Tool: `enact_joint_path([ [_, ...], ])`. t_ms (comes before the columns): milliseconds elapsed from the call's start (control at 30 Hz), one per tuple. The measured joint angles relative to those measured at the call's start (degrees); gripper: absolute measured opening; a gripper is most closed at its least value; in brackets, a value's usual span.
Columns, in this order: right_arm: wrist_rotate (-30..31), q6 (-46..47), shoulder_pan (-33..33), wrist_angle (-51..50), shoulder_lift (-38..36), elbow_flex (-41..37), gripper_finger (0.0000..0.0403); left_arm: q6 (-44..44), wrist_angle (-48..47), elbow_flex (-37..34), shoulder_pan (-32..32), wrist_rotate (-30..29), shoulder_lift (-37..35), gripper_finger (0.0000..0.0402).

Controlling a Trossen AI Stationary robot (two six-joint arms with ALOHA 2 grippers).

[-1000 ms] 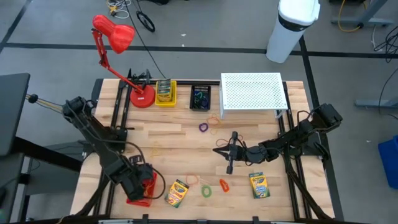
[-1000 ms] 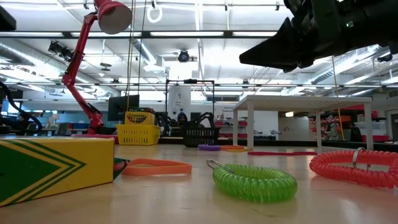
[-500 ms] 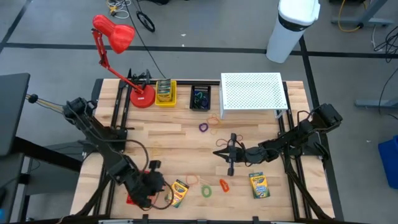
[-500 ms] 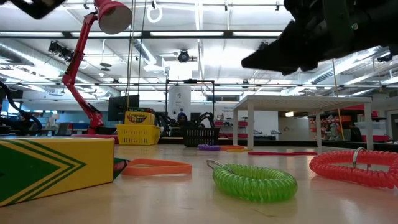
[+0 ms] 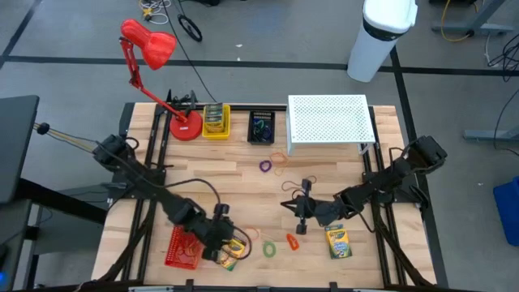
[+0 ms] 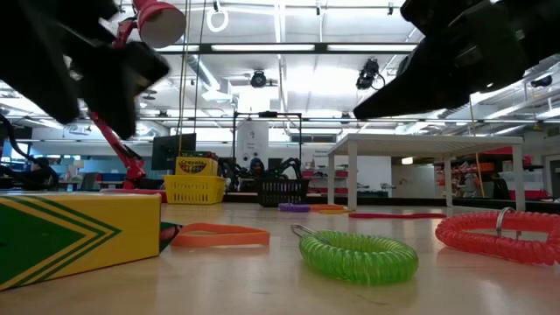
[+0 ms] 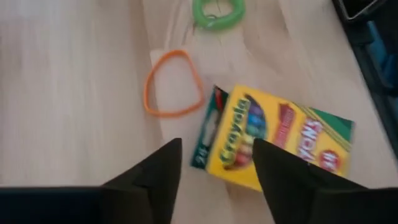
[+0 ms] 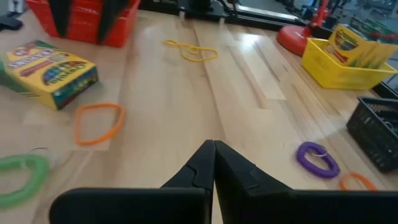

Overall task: Pick & Place Office Desk Supplies
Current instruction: Put the left yellow crayon box into the yellow bin

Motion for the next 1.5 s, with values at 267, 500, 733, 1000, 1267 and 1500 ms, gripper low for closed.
enact_joint_path([
  [267, 0.1, -0.4, 0.1, 0.0, 0.0, 0.0, 0.0016, 9.1, 6.4, 0.1, 8.9, 11.0, 2.1, 0.0227],
  [500, 0.0, -0.5, 0.1, -0.6, 0.0, 0.0, 0.0017, 13.5, 12.5, 0.1, 14.3, 21.8, 7.2, 0.0166],
  [733, -0.9, -1.3, 0.1, -0.5, 0.0, 0.0, 0.0017, 13.6, 13.4, 0.9, 14.9, 26.8, 10.7, 0.0137],
  [1000, -1.0, -1.4, 0.1, -0.3, 0.0, 0.0, 0.0017, 14.0, 9.5, 3.7, 15.0, 25.6, 13.8, 0.0136],
  [1267, -1.0, -1.4, 0.1, -0.2, 0.0, 0.0, 0.0017, 14.3, 10.0, 4.1, 15.0, 29.5, 15.0, 0.0134],
  [1500, -1.0, -1.4, 0.1, -0.3, 0.0, 0.0, 0.0017, 14.0, 10.0, 4.1, 14.9, 31.7, 14.9, 0.0134],
])
